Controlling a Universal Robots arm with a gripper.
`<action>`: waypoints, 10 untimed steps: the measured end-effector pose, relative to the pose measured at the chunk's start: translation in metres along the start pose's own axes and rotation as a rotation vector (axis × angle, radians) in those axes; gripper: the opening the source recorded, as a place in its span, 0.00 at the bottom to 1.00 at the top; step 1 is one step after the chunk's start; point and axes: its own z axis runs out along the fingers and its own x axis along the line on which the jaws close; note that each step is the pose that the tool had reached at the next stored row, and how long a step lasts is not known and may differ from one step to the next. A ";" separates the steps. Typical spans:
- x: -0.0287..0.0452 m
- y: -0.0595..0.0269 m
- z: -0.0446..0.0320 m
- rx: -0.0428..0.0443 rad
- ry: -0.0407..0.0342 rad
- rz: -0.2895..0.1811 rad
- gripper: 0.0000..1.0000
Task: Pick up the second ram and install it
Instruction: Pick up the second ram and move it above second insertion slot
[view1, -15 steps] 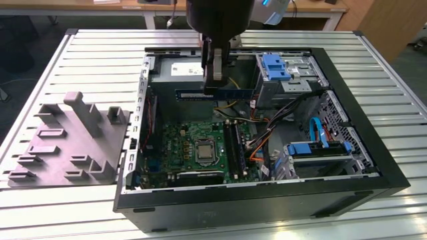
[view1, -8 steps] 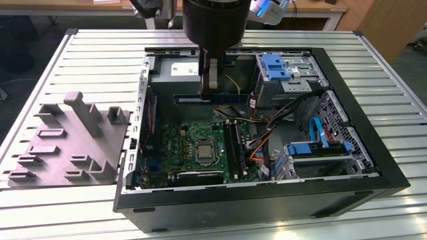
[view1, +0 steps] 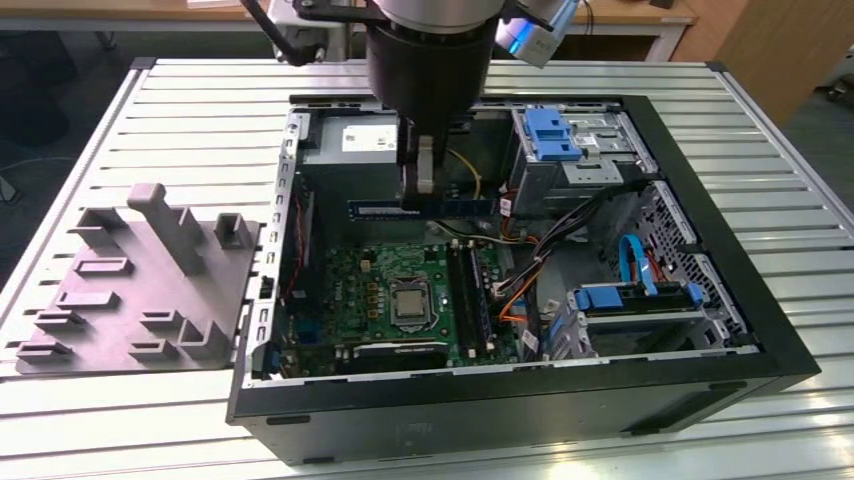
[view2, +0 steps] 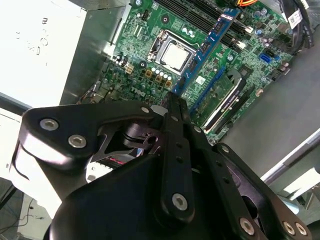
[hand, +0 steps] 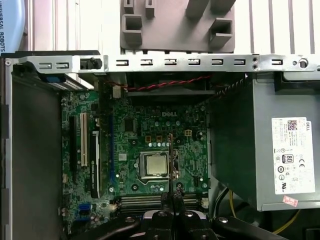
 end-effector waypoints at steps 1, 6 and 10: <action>0.0001 -0.0001 0.0018 -0.0002 -0.0002 0.000 0.12; 0.0006 -0.0005 0.0109 -0.0019 -0.0003 0.000 0.12; 0.0010 -0.0008 0.0181 -0.0038 0.0000 0.000 0.12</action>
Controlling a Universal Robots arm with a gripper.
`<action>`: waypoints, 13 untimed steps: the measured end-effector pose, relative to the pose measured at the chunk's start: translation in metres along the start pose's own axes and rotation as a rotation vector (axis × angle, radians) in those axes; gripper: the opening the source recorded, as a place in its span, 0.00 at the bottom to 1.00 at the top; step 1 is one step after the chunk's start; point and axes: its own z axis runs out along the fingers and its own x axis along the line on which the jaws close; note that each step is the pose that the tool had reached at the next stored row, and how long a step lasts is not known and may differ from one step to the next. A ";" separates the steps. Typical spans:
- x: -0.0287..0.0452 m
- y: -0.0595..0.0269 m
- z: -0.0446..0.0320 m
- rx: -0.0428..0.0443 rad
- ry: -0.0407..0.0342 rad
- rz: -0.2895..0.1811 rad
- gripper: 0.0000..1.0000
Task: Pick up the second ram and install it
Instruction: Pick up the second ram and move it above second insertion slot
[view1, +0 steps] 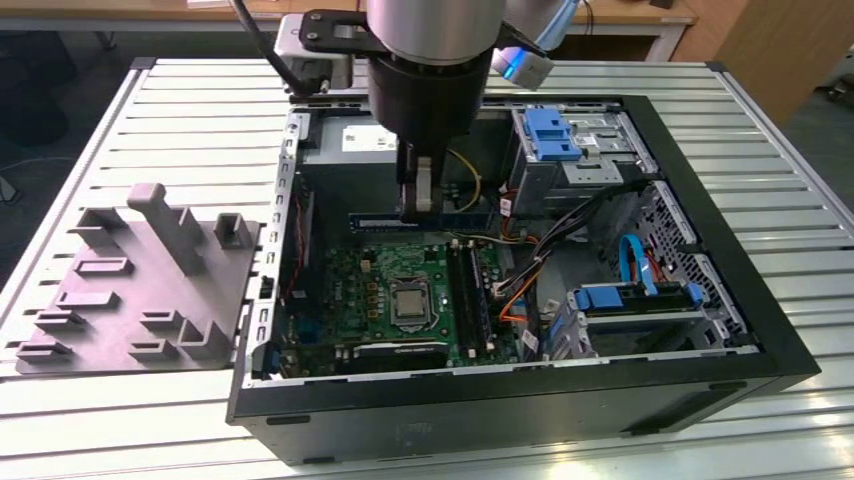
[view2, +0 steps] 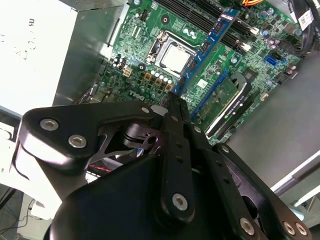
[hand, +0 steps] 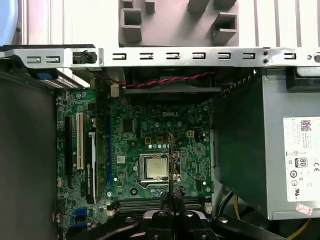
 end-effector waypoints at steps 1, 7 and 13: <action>0.0001 -0.0001 0.0017 -0.0002 -0.0001 0.000 0.12; 0.0005 -0.0004 0.0085 -0.0007 -0.0001 0.000 0.12; 0.0007 -0.0020 0.0135 -0.0009 0.0000 0.000 0.12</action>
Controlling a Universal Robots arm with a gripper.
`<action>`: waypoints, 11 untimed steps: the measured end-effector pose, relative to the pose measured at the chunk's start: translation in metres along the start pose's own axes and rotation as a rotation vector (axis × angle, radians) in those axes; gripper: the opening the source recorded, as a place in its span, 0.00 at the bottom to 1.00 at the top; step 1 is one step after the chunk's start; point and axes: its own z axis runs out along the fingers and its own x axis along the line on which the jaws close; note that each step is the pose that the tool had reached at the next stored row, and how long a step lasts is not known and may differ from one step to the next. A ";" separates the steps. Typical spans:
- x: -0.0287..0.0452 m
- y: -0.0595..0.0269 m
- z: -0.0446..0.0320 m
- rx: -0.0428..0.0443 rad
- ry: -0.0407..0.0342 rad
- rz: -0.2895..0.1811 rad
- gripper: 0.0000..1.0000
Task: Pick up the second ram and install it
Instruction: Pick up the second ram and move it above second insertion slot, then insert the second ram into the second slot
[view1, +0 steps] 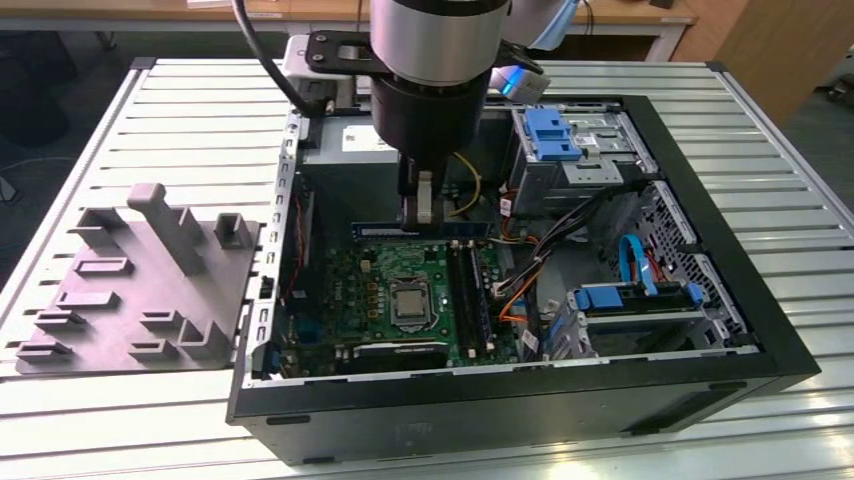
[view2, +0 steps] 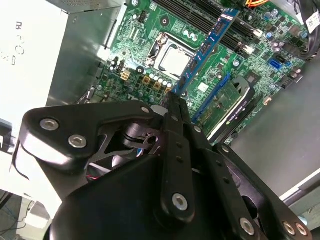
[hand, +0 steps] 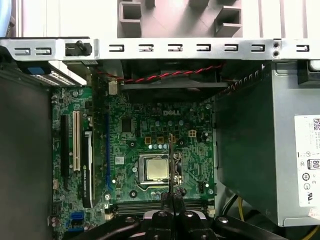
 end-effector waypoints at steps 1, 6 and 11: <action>0.0000 0.0000 0.0004 0.0000 0.0000 0.000 0.12; 0.0000 -0.0012 0.0007 0.0000 0.0000 0.000 0.12; 0.0000 -0.0013 0.0008 0.0000 -0.0001 0.000 0.12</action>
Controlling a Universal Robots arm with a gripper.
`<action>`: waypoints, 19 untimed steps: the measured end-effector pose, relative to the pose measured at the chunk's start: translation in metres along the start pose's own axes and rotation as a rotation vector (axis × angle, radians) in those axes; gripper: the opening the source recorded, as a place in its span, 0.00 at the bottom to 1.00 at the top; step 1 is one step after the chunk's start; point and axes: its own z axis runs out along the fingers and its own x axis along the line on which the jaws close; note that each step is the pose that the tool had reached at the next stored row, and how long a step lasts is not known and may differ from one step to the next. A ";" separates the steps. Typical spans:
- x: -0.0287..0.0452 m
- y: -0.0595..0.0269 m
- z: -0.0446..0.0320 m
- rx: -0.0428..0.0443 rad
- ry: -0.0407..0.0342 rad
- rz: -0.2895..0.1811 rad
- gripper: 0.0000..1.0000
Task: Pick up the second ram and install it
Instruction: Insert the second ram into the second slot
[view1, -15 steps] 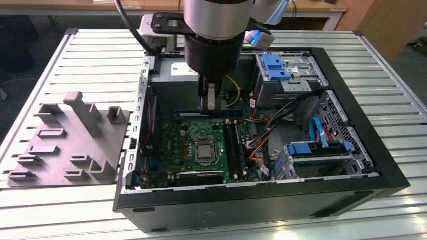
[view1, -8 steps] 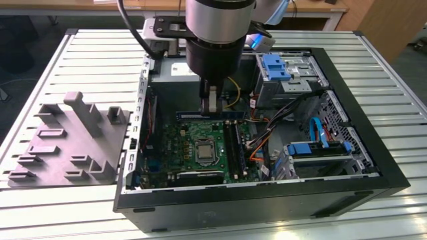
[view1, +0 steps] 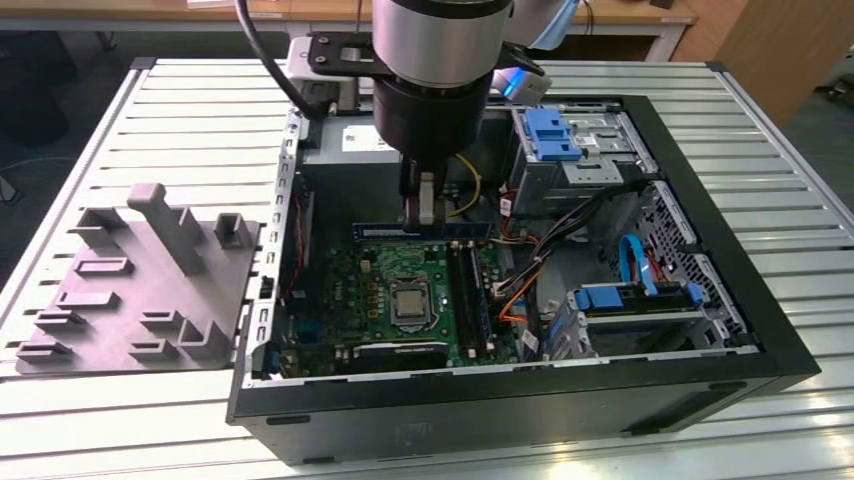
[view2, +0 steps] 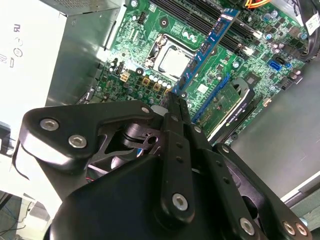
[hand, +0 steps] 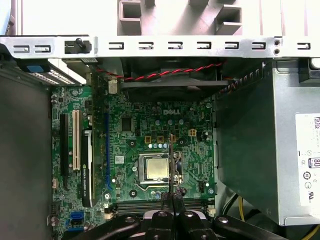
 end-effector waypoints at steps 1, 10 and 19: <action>0.0000 -0.0001 0.0000 0.0000 0.0000 0.000 0.12; 0.0001 -0.0002 0.0012 0.0052 -0.0042 0.092 0.12; 0.0001 -0.0002 0.0028 0.0145 -0.0119 0.257 0.12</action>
